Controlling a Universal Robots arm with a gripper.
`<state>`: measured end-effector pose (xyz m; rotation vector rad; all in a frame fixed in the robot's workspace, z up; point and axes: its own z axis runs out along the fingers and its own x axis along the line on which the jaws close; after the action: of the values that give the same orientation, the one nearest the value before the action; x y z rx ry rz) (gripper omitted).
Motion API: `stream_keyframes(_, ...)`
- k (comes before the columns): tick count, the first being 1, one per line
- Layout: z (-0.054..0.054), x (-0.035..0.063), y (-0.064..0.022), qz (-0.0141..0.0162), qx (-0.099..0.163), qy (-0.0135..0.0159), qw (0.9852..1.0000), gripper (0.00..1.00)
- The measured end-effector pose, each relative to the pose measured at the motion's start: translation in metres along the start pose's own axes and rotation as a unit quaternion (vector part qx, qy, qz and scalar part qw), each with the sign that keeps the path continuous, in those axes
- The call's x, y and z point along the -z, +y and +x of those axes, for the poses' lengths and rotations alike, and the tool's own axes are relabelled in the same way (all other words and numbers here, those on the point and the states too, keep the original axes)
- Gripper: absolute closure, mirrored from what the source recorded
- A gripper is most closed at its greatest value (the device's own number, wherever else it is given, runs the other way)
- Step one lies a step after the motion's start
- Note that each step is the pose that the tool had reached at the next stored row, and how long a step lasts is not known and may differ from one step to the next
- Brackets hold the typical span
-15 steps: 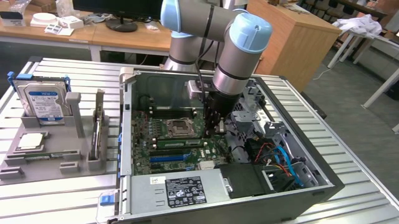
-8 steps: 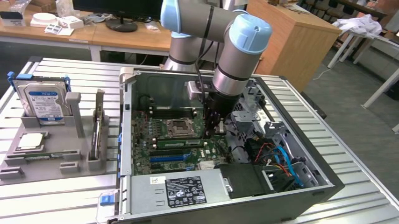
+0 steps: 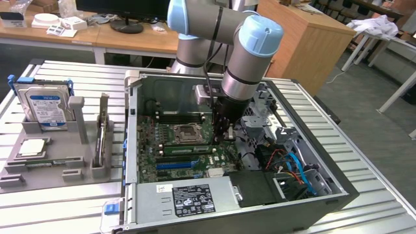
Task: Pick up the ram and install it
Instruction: 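Press down the ram until it locks into place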
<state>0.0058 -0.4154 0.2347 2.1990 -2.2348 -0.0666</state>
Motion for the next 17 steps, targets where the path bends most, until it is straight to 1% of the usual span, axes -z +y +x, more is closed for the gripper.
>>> stream_keyframes(7, 0.0001, -0.0014, 0.0, 0.0, 0.0, 0.0002, 1.0, 0.89)
stream_keyframes(10, 0.0, -0.0024, -0.0001, 0.0001, 0.0, -0.0003, 1.0, 0.89)
stream_keyframes(17, 0.0001, -0.004, -0.0001, 0.0, 0.0, 0.0001, 1.0, 0.89)
